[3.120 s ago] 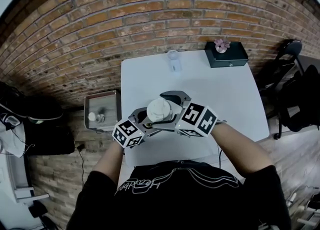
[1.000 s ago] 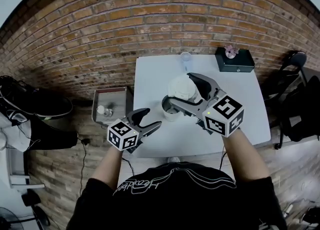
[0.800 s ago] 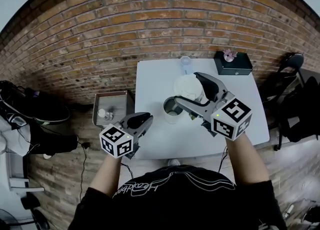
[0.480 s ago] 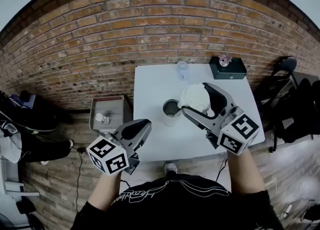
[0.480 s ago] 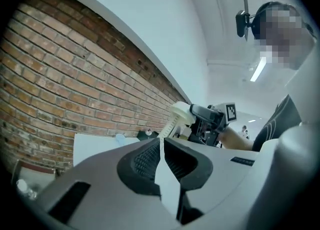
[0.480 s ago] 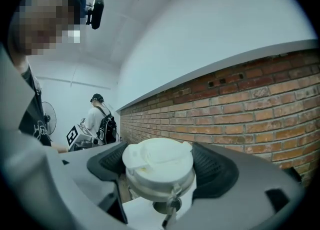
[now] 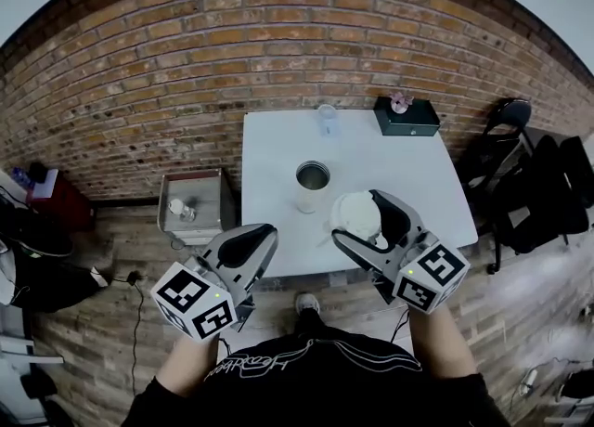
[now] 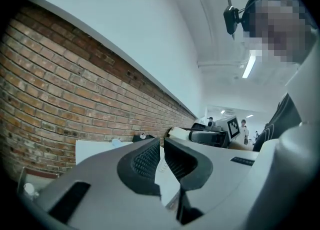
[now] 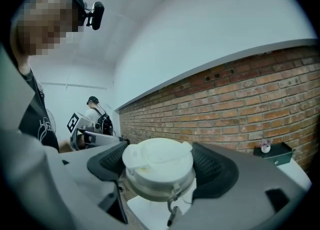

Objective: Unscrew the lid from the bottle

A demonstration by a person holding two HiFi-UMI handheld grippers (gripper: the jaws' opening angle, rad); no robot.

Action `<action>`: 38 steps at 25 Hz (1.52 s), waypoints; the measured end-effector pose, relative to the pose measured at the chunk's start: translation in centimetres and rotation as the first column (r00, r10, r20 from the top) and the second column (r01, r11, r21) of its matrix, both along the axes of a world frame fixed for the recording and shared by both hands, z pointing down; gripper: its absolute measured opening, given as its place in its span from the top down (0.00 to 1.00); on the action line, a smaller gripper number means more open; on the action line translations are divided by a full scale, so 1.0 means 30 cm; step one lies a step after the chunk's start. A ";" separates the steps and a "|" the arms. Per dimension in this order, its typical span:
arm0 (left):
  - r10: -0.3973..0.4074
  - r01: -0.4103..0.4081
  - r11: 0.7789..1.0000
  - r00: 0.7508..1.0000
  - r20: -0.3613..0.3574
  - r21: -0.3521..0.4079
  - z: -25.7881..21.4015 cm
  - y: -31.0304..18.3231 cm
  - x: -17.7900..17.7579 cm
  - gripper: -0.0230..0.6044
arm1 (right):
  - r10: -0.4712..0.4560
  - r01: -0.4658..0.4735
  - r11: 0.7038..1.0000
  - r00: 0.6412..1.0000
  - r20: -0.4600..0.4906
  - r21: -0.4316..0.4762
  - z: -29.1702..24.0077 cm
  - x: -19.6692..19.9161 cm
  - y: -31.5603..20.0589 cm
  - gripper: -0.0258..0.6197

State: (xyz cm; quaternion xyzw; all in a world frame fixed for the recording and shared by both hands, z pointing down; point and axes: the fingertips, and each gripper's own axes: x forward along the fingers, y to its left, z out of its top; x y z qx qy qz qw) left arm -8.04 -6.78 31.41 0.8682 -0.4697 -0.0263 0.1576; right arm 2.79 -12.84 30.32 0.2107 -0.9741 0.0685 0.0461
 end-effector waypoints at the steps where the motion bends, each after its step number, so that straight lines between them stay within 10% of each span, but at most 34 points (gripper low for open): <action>1: -0.001 0.001 1.000 1.000 0.010 -0.004 0.010 0.018 0.005 0.89 | 0.006 -0.006 1.000 1.000 0.000 -0.007 0.013 0.007 0.025 0.34; 38: 0.039 -0.035 0.997 0.997 0.066 -0.062 0.066 0.082 0.109 0.89 | 0.044 -0.045 0.998 0.999 -0.029 -0.038 0.117 0.076 0.155 0.34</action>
